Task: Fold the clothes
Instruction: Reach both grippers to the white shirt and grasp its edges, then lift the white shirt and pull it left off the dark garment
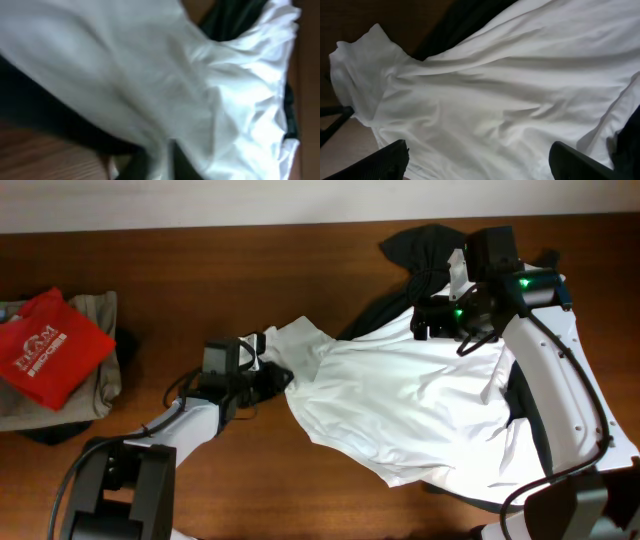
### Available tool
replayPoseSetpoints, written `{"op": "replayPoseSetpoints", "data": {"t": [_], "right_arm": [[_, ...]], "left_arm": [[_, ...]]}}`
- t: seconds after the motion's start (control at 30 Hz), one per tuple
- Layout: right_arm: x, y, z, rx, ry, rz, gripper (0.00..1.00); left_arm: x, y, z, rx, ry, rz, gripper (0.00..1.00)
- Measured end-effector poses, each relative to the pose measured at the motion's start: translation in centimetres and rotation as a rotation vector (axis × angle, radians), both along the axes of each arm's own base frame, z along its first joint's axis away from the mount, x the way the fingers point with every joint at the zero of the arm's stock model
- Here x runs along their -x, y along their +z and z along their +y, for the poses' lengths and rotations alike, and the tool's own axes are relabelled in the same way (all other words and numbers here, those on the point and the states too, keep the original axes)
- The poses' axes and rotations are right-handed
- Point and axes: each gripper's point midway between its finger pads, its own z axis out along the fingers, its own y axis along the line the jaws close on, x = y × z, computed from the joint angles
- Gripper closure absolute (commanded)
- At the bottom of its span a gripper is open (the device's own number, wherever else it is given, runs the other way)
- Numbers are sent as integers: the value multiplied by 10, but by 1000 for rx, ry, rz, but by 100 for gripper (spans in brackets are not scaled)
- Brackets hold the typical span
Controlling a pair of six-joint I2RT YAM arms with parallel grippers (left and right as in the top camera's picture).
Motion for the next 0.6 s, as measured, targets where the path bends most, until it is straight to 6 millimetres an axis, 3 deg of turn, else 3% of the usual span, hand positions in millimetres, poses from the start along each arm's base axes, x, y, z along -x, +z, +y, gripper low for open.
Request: {"op": "replayPoseSetpoints", "data": {"t": [0.23,0.33,0.37,0.4,0.43,0.47,0.53,0.57,0.6], "right_arm": [[0,0,-1,5,-2,-1,8],[0,0,-4,12,-11,0,8],[-1,-1,-11,19,-26,0,8],[-2,-1,-15,26,-38,0,8],[-1,-2,-26,43,-74,7,8],[-1,-3,-45,75,-129,16,8],[5,-5,-69,110,-199,43,4],[8,-6,-102,143,-296,51,2],[12,-7,-121,160,-340,60,3]], "left_arm": [[-3,21,-18,105,-73,-66,100],[-28,73,-35,234,-127,-261,99],[-46,135,-48,349,-184,-441,99],[-53,185,-53,402,-227,-567,100],[-53,240,-55,440,-272,-691,100],[-46,308,-51,460,-315,-854,99],[-34,364,-40,456,-332,-989,99],[-27,395,-22,435,-315,-1069,99],[-33,396,-5,412,-274,-1054,99]]}}
